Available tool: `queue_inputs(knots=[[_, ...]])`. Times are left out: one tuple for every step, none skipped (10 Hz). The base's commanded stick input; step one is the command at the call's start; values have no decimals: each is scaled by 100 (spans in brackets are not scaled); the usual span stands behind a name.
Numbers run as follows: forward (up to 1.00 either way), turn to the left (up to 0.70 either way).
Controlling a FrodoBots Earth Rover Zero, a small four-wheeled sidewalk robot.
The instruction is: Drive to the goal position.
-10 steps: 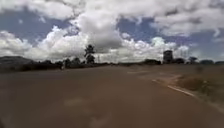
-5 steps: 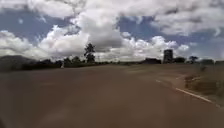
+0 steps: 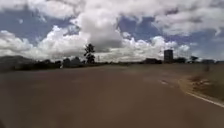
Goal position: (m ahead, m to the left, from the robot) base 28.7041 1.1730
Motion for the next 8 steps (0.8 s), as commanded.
queue_inputs(knots=[[100,-2],[100,-9],[100,-21],[100,-21],[100,-16],[100,-10],[100,-3],[100,0]])
